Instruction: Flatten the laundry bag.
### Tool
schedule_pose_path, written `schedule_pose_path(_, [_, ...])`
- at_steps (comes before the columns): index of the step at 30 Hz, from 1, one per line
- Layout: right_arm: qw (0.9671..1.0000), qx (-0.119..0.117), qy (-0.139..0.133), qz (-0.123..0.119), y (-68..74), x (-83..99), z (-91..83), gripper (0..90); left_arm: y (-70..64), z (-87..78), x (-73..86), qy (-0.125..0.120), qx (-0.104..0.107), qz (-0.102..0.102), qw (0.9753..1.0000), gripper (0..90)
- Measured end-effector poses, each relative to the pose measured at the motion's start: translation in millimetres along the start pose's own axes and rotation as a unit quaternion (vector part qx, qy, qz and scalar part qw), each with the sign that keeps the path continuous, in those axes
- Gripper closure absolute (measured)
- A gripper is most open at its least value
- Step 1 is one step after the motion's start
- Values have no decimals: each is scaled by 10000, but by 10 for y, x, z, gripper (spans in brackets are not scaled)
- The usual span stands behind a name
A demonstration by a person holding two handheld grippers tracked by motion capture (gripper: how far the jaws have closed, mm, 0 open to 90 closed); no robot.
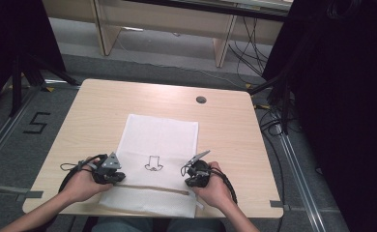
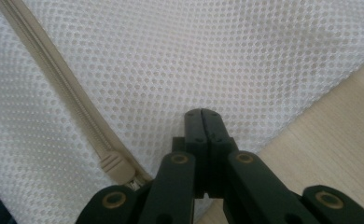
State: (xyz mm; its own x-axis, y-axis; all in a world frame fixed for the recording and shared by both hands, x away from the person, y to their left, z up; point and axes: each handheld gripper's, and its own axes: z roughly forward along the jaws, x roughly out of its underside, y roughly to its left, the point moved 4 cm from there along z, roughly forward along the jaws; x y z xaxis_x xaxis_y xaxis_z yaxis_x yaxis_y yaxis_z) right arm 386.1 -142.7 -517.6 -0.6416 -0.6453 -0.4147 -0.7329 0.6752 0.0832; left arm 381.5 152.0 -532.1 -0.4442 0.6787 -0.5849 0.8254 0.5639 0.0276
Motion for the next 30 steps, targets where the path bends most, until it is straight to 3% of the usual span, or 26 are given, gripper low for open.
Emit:
schedule_pose_path(2, [10000,78,22,-54,-18,-1,28,900,-3,6,-12,-34,-45,85,9999,863])
schedule_pose_path(13, [9997,214,-45,-82,-74,-9,33,900,-20,44,-56,-6,-46,115,9999,864])
schedule_pose_path(18, [9993,365,-38,6,-144,-16,26,900,-42,82,-110,-51,-13,122,9999,863])
schedule_pose_path(30, [9985,414,-185,305,-249,-1,18,900,-58,120,-144,-163,11,106,9998,849])
